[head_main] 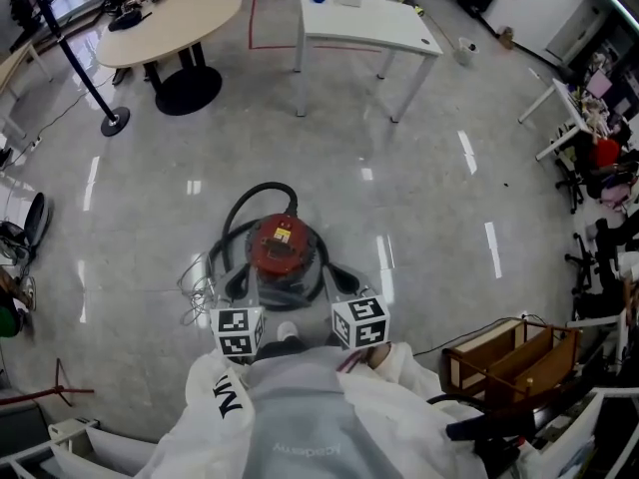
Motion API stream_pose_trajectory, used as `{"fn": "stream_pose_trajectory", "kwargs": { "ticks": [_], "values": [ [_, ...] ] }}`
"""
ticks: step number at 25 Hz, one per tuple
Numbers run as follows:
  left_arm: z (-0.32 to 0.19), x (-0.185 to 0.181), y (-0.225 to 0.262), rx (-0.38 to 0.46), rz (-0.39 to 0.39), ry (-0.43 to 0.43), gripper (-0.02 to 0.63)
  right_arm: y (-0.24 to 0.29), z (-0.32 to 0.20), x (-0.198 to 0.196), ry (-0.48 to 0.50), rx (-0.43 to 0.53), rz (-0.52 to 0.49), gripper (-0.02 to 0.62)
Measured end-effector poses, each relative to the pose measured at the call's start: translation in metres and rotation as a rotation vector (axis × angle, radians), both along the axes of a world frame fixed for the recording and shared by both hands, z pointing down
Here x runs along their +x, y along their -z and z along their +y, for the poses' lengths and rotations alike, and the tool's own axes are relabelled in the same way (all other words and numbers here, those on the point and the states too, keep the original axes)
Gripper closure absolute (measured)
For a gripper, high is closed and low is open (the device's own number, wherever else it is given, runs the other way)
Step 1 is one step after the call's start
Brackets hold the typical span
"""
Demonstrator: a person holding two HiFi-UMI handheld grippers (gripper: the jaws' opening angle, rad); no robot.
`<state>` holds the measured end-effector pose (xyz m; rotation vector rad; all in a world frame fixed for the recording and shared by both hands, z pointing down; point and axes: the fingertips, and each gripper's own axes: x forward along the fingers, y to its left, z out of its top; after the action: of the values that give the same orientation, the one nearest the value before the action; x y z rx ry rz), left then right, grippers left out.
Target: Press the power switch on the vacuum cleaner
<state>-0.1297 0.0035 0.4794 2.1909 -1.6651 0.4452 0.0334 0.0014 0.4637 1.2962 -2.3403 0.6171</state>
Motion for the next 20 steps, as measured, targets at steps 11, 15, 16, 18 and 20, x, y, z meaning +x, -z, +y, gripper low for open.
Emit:
{"fn": "stream_pose_trajectory", "kwargs": {
  "ticks": [11, 15, 16, 18, 20],
  "values": [
    [-0.006, 0.025, -0.001, -0.033, -0.034, 0.074, 0.606, -0.006, -0.025, 0.016, 0.087, -0.028, -0.045, 0.595],
    [-0.016, 0.038, -0.001, -0.043, -0.047, 0.124, 0.606, -0.009, -0.043, 0.027, 0.141, -0.041, -0.054, 0.595],
    [-0.019, 0.042, -0.001, -0.047, -0.049, 0.139, 0.606, -0.009, -0.047, 0.030, 0.158, -0.044, -0.057, 0.595],
    [-0.023, 0.051, 0.000, -0.050, -0.053, 0.167, 0.606, -0.010, -0.055, 0.036, 0.193, -0.049, -0.061, 0.595],
    [-0.028, 0.061, 0.001, -0.052, -0.055, 0.195, 0.606, -0.010, -0.063, 0.042, 0.230, -0.054, -0.061, 0.595]
  ]
}}
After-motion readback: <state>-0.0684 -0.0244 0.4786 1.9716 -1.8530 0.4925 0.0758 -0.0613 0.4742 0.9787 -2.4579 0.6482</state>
